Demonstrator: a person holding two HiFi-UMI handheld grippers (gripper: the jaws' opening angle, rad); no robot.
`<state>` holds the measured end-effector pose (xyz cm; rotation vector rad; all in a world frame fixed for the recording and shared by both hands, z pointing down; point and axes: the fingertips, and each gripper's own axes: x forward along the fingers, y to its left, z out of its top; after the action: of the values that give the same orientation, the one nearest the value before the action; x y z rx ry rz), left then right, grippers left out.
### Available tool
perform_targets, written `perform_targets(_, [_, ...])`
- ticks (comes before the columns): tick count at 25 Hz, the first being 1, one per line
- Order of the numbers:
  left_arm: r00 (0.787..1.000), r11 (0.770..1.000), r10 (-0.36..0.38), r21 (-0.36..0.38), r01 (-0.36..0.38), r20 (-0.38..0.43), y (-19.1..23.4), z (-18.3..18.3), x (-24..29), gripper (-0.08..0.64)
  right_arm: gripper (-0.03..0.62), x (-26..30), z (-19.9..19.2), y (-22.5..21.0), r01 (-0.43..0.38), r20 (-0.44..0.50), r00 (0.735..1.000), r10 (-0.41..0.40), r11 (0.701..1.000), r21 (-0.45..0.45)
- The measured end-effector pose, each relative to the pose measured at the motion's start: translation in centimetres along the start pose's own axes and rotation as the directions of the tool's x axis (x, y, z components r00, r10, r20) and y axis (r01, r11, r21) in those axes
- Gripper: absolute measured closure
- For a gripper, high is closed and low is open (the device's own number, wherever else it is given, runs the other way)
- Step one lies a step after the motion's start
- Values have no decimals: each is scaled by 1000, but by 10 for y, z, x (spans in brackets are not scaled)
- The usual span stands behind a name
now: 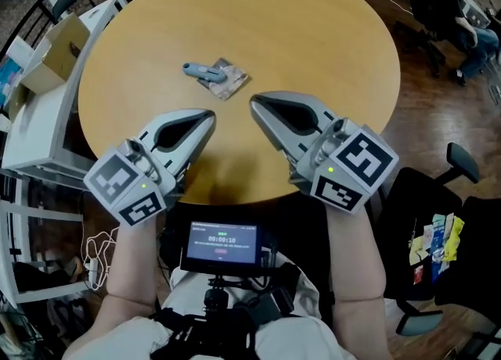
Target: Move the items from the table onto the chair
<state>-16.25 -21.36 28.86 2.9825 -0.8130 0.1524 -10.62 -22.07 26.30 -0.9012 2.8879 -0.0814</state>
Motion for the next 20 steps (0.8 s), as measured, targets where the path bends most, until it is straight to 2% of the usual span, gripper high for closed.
perform_targets(4, [1000,1000,20,8,-20,24,9,-5,-15,554,592,23,-9,16,-52,-44,998,51,999,-7])
perform_targets(10, [999,999,39,1,-39,24,27,-8,-16,554,592,45,-23,23,-86,-139,987,84,996,-11])
perform_targets(17, [1000,1000,20,-13,-20,-24,29,-16,-10,554,592,56,-31,22,-79,-174,982,77,997,-4])
perform_targets(20, [999,999,42,-9,-42,-29,33,-18,-12,554,592,57,-33,22,-73,-177,982,71,997,-3])
